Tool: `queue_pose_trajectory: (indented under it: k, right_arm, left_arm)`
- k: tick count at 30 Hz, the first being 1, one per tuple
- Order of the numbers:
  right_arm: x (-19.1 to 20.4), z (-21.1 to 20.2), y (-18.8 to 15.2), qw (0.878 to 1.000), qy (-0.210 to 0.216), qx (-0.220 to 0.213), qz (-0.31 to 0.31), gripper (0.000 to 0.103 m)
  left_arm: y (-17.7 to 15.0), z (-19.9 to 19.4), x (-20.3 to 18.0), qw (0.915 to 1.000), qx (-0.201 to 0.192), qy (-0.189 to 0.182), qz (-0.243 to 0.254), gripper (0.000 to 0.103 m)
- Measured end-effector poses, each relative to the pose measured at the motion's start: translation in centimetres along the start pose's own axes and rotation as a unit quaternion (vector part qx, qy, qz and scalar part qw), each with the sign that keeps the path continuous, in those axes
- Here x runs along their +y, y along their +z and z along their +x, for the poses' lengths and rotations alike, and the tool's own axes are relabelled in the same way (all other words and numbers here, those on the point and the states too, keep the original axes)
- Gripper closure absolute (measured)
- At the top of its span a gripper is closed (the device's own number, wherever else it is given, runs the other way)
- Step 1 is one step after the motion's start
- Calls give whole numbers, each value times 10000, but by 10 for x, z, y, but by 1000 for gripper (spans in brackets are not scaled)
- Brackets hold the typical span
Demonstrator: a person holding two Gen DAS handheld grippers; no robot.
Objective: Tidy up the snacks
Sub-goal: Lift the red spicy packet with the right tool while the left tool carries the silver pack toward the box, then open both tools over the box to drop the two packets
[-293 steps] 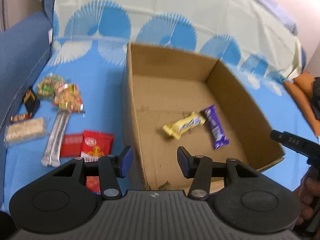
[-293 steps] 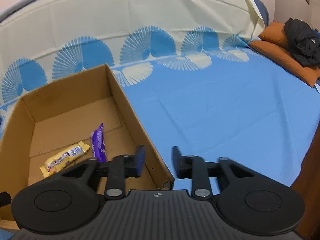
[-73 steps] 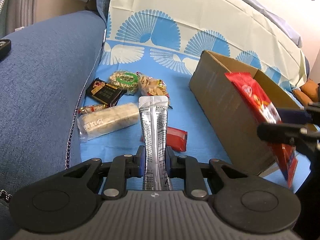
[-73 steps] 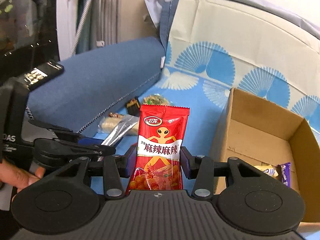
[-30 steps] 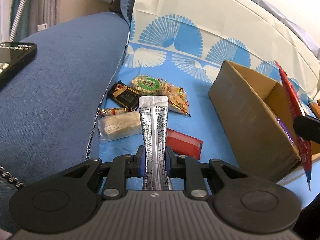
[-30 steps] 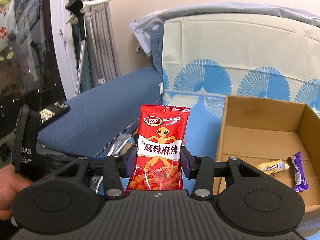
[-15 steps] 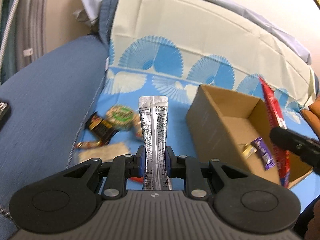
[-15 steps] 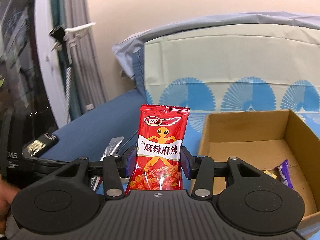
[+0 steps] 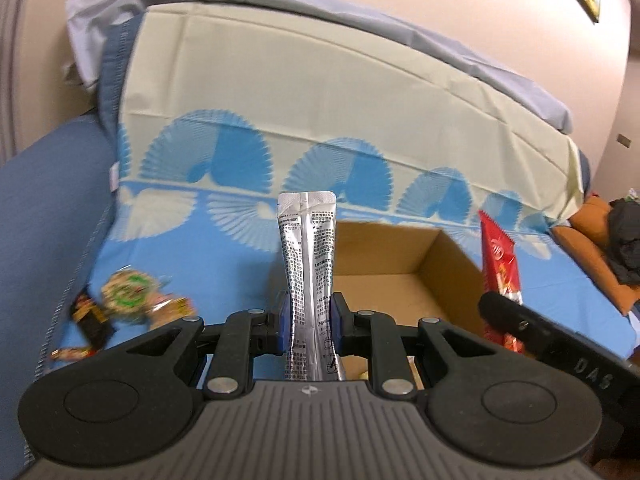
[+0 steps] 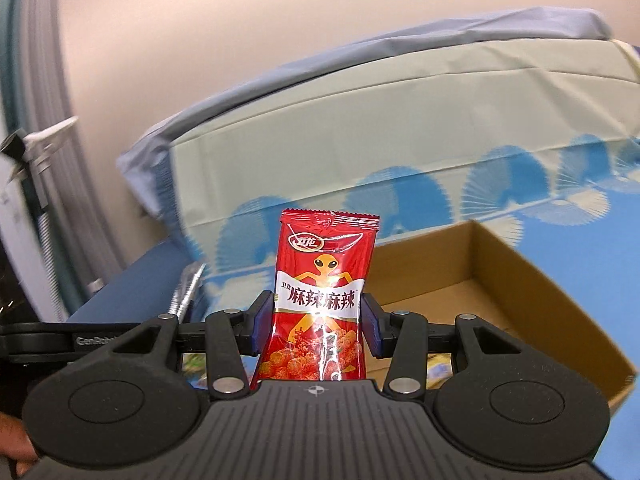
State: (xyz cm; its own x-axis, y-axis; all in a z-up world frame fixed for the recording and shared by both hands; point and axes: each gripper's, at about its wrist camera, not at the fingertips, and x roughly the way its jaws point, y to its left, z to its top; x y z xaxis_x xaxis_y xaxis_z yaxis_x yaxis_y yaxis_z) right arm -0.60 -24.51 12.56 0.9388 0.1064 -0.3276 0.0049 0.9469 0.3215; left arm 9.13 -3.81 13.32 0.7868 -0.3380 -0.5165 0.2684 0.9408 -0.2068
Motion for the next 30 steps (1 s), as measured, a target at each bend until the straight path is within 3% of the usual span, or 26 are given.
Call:
queue_pose_trajectory:
  k: [16,30]
  right_arm:
    - [-47,-10,11,9950,-774,-347,520,55]
    - [-56,-13,15,9931,-901,-437,612,55]
  left_arm:
    - [26,32,-69,9983,-127,-478,306,81]
    - [34,37,-93,9967,-210,-644,451,81]
